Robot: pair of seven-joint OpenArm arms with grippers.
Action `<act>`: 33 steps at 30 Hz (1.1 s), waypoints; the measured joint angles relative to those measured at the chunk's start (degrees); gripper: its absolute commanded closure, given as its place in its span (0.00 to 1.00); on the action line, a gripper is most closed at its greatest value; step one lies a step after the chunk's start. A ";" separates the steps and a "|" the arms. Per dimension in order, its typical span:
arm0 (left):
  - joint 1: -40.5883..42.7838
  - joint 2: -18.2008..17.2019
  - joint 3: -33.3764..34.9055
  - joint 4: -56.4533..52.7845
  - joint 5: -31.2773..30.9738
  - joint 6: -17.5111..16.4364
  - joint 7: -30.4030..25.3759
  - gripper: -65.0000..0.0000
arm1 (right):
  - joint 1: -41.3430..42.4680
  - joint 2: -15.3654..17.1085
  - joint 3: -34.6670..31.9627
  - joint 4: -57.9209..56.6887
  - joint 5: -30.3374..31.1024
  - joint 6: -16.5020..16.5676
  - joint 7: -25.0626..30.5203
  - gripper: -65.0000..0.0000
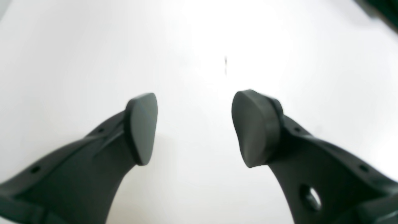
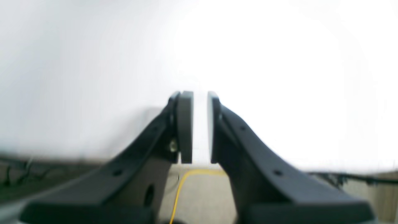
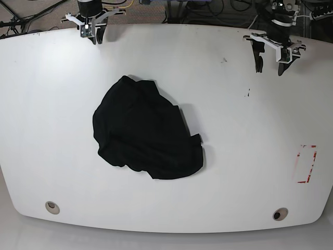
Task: Fold the T-shirt properly
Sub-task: 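Lower both grippers toward the table beside the black T-shirt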
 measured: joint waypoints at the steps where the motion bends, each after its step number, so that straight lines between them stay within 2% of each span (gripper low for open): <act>1: -0.33 0.02 0.11 0.02 0.02 0.00 0.04 0.41 | 0.44 0.00 0.00 0.00 0.04 -0.02 -0.02 0.89; 7: -2.75 0.48 0.48 0.00 0.02 -0.04 0.28 0.42 | 5.90 0.02 0.11 -0.02 -0.90 -0.04 -1.97 0.90; 12: -4.24 0.46 0.61 0.00 0.02 -0.04 0.17 0.42 | 10.23 0.15 0.00 0.37 -0.20 0.02 -1.49 0.89; 18: -4.20 0.46 -0.09 -0.81 0.09 0.00 0.26 0.42 | 10.01 0.52 0.02 -0.28 -0.31 0.00 -3.21 0.89; 33: -4.13 0.50 0.68 -0.87 0.09 -0.02 0.22 0.42 | 11.58 0.31 -1.14 -0.50 -0.83 -0.17 -2.97 0.90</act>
